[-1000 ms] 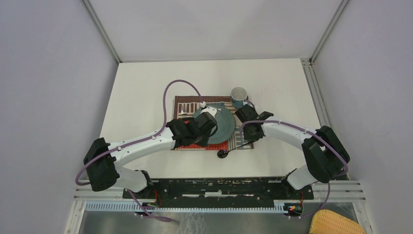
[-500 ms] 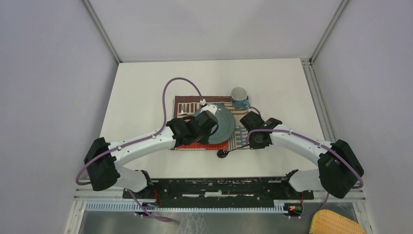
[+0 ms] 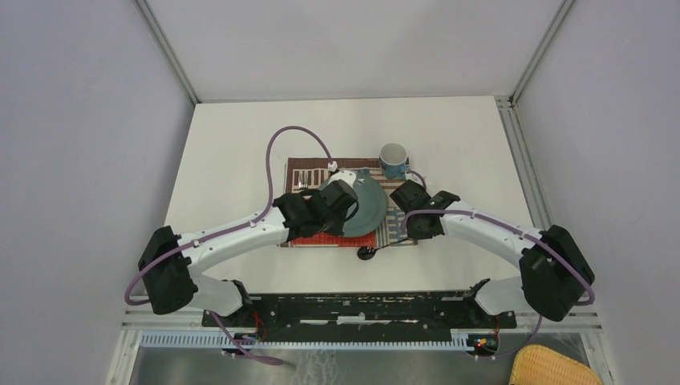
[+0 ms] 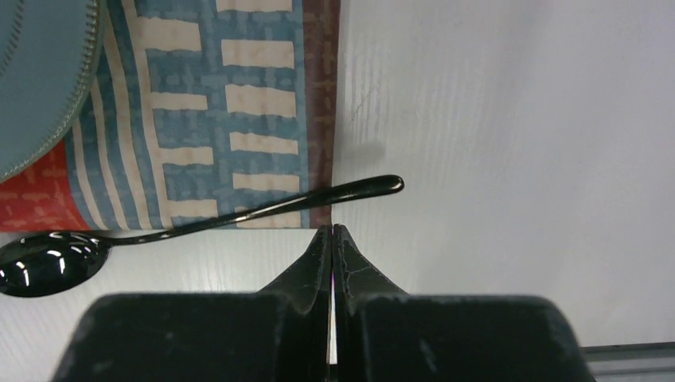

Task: Set the dinner table for one person
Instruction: Adjust the spoon with the napkin.

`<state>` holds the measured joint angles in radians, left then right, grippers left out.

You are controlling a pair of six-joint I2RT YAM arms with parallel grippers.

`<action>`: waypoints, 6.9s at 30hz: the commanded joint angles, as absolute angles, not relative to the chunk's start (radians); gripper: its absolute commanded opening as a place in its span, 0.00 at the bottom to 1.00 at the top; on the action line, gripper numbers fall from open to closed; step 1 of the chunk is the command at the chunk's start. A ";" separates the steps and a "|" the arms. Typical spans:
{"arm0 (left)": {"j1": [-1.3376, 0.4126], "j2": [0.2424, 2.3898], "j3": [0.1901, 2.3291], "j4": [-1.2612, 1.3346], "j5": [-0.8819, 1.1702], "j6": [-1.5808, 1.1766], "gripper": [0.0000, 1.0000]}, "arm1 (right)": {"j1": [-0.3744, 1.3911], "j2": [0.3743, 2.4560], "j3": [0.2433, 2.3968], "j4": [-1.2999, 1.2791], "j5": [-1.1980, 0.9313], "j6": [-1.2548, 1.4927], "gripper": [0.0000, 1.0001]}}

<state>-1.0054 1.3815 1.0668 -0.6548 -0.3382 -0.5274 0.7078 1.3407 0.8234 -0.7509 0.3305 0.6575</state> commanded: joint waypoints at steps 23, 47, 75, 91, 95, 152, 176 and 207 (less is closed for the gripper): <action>-0.968 1.350 1.085 -0.640 -0.356 -0.549 0.24 | 0.629 1.436 0.964 -0.650 0.362 0.612 0.00; -0.932 1.370 1.086 -0.630 -0.338 -0.531 0.24 | 0.632 1.449 0.792 -0.624 0.231 0.657 0.00; -0.890 1.354 1.083 -0.609 -0.333 -0.529 0.24 | 0.746 1.326 0.785 -0.745 0.315 0.680 0.00; -0.874 1.323 1.074 -0.634 -0.324 -0.526 0.24 | 0.661 1.364 0.702 -0.608 0.325 0.705 0.00; -0.871 1.323 1.070 -0.635 -0.321 -0.523 0.24 | 0.656 1.346 0.721 -0.632 0.324 0.707 0.00; -0.835 1.351 1.071 -0.604 -0.282 -0.505 0.25 | 0.714 1.213 0.623 -0.735 0.178 0.801 0.00; -0.696 1.254 1.025 -0.577 -0.224 -0.532 0.28 | 0.826 1.356 1.025 -0.945 0.161 0.414 0.23; -0.172 1.262 0.920 -0.432 0.056 -0.524 0.46 | 0.828 1.524 1.027 -0.787 -0.099 0.218 0.33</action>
